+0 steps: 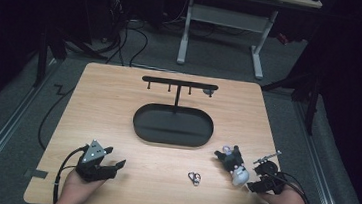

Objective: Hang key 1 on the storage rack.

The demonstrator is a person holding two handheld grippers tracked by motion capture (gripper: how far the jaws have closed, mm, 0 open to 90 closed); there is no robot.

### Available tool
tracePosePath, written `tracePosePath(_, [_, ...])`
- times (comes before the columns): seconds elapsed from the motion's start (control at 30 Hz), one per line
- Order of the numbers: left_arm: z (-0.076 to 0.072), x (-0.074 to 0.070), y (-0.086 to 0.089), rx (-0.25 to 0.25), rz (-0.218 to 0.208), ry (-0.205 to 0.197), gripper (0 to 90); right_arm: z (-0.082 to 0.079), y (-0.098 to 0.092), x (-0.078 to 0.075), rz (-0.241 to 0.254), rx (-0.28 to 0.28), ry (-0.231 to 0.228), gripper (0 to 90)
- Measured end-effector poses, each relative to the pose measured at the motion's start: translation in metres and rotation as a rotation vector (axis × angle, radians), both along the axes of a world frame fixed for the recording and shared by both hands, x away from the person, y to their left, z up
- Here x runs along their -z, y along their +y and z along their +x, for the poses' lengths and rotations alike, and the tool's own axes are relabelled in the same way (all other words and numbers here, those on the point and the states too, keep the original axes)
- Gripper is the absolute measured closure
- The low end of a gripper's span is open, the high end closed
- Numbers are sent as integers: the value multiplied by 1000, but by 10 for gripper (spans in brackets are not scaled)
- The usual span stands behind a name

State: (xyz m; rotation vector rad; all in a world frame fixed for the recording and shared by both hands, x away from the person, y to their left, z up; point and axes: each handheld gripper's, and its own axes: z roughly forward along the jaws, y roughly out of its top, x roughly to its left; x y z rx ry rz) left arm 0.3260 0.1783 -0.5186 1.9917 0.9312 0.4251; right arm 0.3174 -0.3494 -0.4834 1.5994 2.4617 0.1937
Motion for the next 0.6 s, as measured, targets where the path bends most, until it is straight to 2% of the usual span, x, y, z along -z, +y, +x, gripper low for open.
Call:
tracePosePath(0.03, [0, 0, 0, 0, -2, 0, 322, 1, 1, 0, 4, -8, 10, 407])
tracePosePath(0.07, [0, 0, 0, 0, -1, 0, 322, 2, 2, -1, 4, -15, 38, 381])
tracePosePath(0.1, [0, 0, 0, 1, -2, 0, 322, 2, 2, -1, 4, -15, 38, 381])
tracePosePath(0.17, [-1, 0, 0, 4, -3, -1, 322, 3, 5, -3, 14, -19, 70, 360])
tracePosePath(0.33, [-1, 0, 0, 9, -4, -4, 323, 6, 13, -7, 32, -36, 134, 257])
tracePosePath(0.6, [-1, 0, -1, 17, 3, -4, 322, 12, 26, -12, 51, -46, 139, 224])
